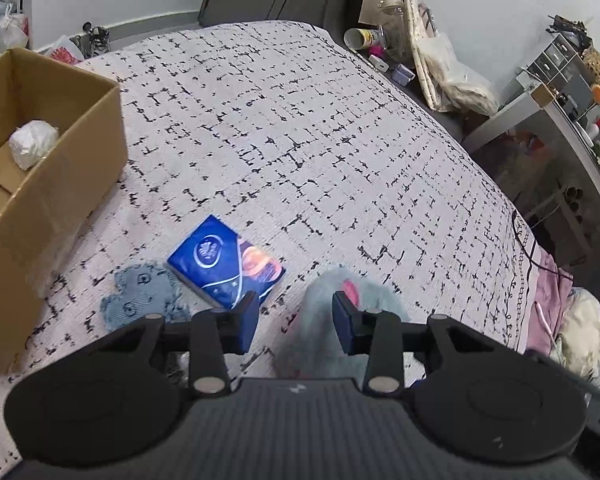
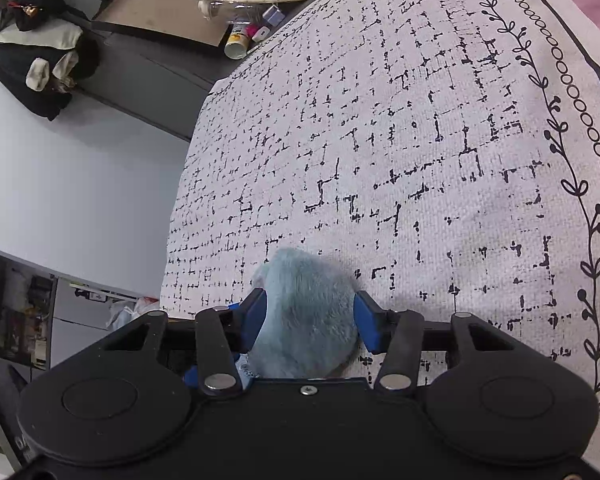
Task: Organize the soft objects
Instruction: 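Move the right tool to the grey plush slipper and grasp it, then carry the plush slipper in the right tool over to the box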
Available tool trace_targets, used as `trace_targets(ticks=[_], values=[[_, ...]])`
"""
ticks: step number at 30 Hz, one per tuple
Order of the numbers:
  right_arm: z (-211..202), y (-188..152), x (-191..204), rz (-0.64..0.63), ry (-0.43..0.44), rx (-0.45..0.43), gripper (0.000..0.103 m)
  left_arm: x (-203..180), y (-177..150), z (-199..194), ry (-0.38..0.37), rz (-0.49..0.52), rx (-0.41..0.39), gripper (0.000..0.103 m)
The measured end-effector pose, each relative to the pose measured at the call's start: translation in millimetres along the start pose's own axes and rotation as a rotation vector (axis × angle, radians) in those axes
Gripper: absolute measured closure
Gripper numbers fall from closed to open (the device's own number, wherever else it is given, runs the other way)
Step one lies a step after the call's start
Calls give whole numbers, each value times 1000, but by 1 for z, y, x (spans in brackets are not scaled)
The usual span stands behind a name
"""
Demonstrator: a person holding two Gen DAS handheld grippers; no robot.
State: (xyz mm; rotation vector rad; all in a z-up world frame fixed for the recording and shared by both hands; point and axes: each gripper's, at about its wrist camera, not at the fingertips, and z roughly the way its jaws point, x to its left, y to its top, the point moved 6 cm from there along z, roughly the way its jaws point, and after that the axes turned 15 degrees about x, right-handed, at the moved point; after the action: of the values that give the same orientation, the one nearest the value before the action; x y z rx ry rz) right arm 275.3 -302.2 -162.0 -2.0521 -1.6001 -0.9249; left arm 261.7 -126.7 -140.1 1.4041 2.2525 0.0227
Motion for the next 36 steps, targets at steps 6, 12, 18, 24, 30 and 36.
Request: trace_targets(ticks=[6,12,18,24,30,36], values=[[2,0,-2,6,-2,4,54,3,-2,16,-41,-39,51,65],[8,-2,-2,3,-15,18,54,1,-14,17,-83,-62,77,78],[10,-8,-1,-16,7,28,84,-2,-24,6,-77,-66,87,81],[1,-23,13,-65,6,31,93,0,-29,-14,-53,-50,66,82],[-13,-38,24,-84,24,19,94,4,-35,-36,-67,-36,53,83],[-24,-52,36,-71,47,-2,94,7,-39,-57,-77,-9,43,83]])
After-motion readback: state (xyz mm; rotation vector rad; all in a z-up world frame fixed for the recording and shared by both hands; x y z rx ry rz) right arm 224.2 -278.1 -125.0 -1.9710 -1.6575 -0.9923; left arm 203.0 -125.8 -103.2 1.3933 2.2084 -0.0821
